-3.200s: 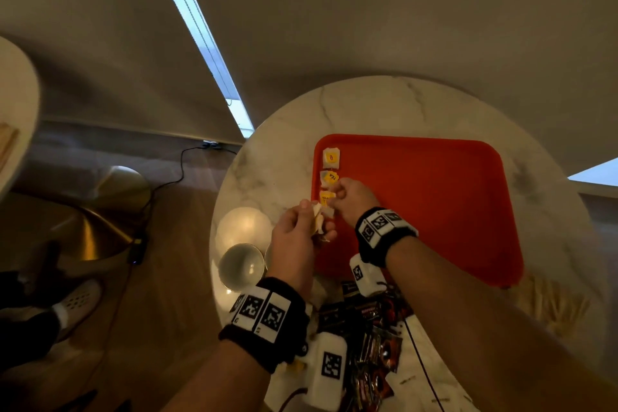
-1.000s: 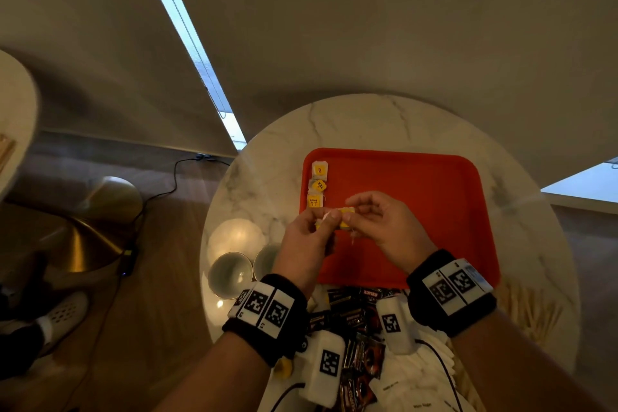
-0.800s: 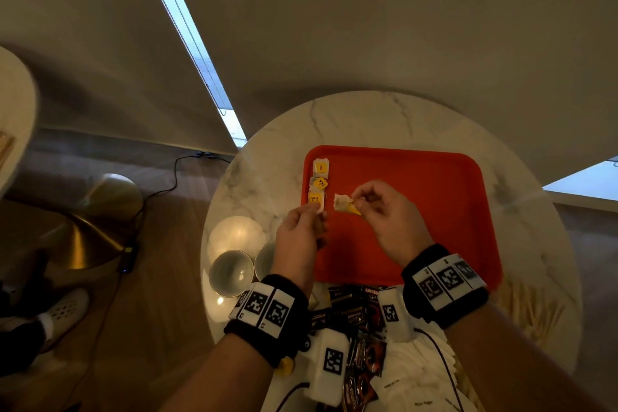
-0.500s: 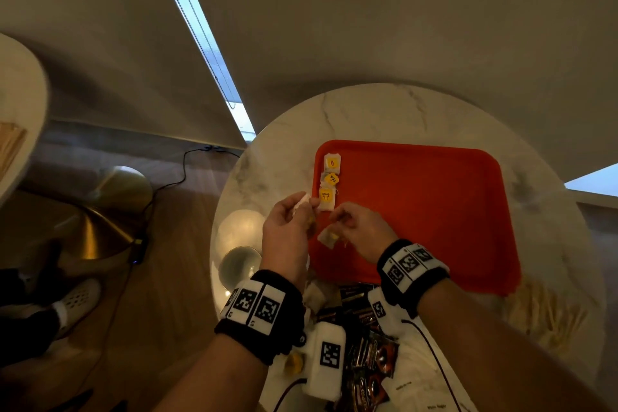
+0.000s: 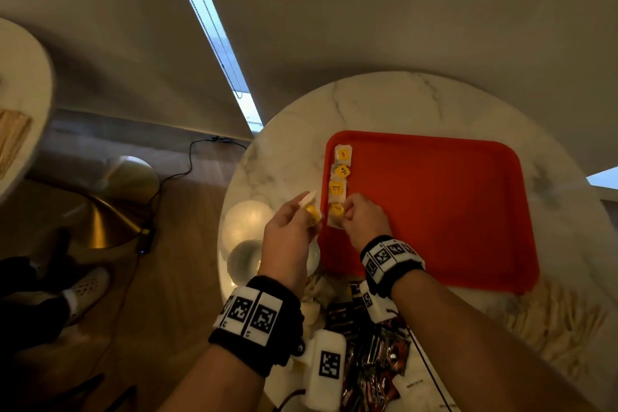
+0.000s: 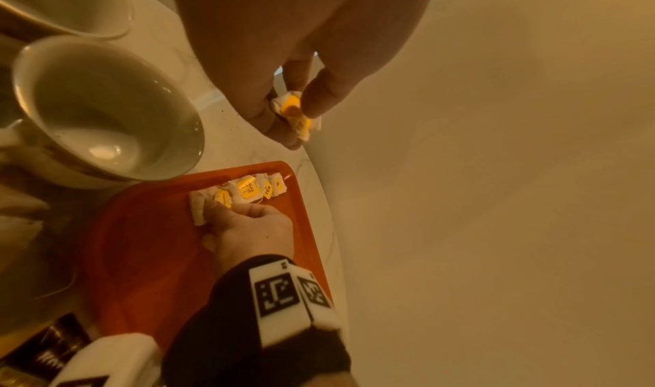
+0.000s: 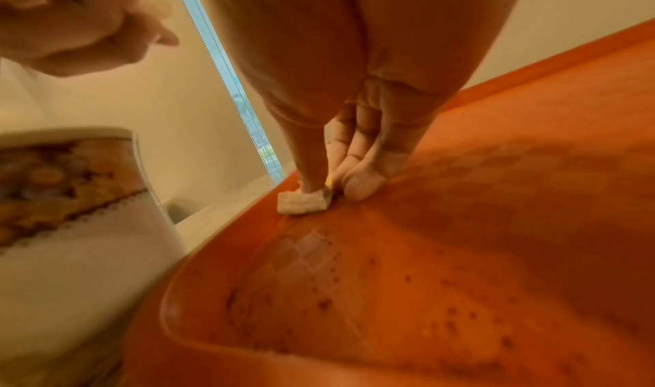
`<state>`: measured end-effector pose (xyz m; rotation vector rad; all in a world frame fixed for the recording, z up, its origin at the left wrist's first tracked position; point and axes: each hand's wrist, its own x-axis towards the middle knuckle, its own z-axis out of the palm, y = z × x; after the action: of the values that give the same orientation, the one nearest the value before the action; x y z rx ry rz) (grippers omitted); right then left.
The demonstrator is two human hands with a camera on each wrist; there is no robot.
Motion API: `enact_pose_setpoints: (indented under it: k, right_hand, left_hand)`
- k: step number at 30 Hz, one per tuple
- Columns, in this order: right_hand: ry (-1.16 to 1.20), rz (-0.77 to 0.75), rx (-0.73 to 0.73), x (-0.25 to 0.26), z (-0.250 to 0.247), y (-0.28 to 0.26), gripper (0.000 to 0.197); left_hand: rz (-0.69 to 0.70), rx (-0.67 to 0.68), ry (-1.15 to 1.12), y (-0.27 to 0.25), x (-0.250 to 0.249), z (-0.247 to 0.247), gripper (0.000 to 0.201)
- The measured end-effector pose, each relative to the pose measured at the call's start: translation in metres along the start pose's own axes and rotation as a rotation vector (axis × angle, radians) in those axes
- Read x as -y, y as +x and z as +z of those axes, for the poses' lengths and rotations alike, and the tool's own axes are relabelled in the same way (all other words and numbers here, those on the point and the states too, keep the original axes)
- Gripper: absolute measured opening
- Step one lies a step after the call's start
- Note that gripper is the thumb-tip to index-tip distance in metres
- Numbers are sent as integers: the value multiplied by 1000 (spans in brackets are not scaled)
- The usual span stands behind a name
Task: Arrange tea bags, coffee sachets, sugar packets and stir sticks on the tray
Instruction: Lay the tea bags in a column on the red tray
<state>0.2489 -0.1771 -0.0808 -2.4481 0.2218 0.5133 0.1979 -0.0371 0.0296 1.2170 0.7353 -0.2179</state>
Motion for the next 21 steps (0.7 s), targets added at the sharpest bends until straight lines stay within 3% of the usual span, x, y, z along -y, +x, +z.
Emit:
enact_pose_setpoints:
  k: [4, 8, 10, 13, 15, 18, 21]
  right_hand:
    - [80, 6, 5, 5, -3, 0, 19]
    - [280, -49, -24, 9, -33, -29, 14]
    - [488, -126, -47, 16, -53, -49, 29]
    - [658, -232, 14, 25, -80, -71, 53]
    - [627, -269, 62, 25, -92, -77, 45]
    - [569, -270, 60, 19, -102, -80, 23]
    - [577, -277, 71, 12, -108, -86, 18]
  left_hand:
    - [-5, 2, 111, -3, 6, -2, 42]
    - [24, 33, 179, -7, 5, 2, 24]
    - [29, 59, 248, -7, 4, 8, 21]
    - [35, 104, 337, -8, 2, 17, 35]
    - [66, 118, 374, -12, -1, 24, 39]
    - [131, 117, 374, -18, -2, 31, 26]
    - [210, 123, 442, -21, -3, 32, 13]
